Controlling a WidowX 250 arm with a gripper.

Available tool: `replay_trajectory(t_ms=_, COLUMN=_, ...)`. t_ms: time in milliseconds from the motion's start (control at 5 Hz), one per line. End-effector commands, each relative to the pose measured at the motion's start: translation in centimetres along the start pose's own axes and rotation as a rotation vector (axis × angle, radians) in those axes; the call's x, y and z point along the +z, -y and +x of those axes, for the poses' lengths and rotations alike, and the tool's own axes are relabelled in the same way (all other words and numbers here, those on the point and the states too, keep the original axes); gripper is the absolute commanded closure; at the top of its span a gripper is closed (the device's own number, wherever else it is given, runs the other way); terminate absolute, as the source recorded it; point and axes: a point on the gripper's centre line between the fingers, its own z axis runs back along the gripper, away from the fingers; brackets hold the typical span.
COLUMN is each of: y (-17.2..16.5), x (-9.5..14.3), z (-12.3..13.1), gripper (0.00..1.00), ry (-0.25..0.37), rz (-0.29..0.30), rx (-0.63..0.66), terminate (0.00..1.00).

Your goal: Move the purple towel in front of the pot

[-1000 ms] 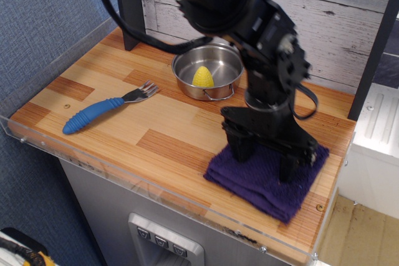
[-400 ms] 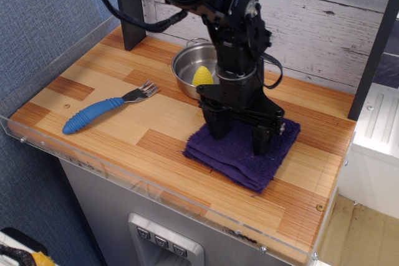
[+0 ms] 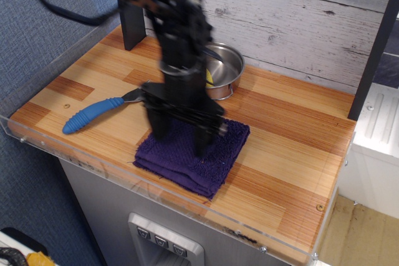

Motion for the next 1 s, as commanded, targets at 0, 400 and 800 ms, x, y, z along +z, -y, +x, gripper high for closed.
replay_trajectory(t_ms=0, y=-5.5, x=2.9, z=-0.1, gripper=0.00, ry=0.100, rz=-0.009, rx=0.085, terminate=0.00)
replay_trajectory(t_ms=400, y=-5.9, x=4.2, z=1.1, gripper=0.00, ry=0.110, rz=-0.051, rx=0.057, terminate=0.00)
replay_trajectory(t_ms=800, y=-2.6, x=10.0, z=2.8, gripper=0.00, ry=0.241, rz=-0.108, rx=0.013, terminate=0.00)
